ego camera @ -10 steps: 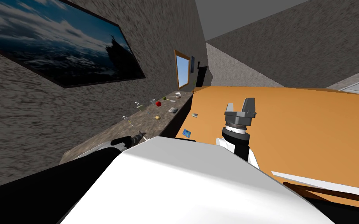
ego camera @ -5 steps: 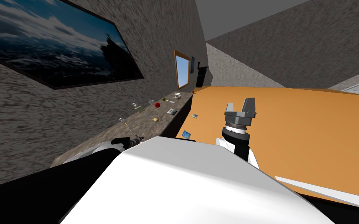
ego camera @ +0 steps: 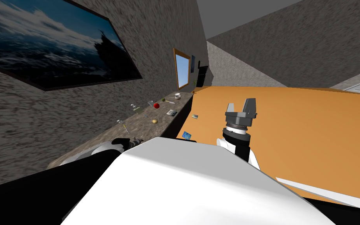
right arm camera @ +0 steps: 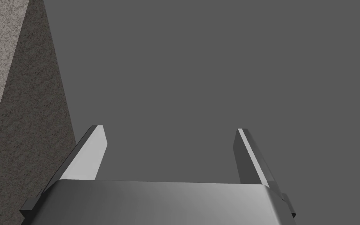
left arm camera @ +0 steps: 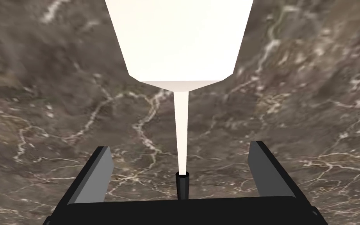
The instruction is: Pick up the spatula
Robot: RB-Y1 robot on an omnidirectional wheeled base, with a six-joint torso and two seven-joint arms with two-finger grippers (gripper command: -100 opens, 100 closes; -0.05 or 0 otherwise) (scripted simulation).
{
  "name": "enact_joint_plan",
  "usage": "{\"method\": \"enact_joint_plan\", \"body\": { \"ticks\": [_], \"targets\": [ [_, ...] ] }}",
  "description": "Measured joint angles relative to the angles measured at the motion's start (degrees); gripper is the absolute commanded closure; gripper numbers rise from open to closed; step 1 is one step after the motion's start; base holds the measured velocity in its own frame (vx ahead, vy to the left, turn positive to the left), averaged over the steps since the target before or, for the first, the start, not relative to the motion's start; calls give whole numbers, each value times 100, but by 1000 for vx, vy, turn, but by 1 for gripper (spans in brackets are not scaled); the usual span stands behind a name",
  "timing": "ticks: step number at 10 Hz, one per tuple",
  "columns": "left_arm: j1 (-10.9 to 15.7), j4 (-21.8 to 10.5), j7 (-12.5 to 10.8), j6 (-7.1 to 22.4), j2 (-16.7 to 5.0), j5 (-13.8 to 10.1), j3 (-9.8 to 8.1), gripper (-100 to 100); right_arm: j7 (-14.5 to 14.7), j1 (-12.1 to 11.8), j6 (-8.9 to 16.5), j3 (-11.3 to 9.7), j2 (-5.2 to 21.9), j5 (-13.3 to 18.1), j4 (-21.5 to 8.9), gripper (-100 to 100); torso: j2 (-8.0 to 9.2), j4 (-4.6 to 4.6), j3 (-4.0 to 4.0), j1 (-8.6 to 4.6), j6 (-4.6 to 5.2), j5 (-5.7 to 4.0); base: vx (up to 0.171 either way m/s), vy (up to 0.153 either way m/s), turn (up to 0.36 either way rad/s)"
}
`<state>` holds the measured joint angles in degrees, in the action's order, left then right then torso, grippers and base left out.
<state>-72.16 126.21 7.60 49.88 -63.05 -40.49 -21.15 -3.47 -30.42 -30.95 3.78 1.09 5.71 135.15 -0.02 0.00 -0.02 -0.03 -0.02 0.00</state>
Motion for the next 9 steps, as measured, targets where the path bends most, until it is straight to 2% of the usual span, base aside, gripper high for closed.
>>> {"method": "enact_joint_plan", "body": {
  "ticks": [4,5,9],
  "targets": [
    [268,-413,94,-182,181,149,347,-100,0,0,0,0,0,0,0,0,4,1,2,4,0,2,2,4,-44],
    [277,-427,98,-193,186,156,361,100,0,0,0,0,0,0,0,0,4,1,3,2,-1,0,0,0,0],
    [275,-427,99,-189,185,156,359,100,0,0,0,0,0,0,0,0,2,1,2,2,2,3,0,0,0]
  ]
}}
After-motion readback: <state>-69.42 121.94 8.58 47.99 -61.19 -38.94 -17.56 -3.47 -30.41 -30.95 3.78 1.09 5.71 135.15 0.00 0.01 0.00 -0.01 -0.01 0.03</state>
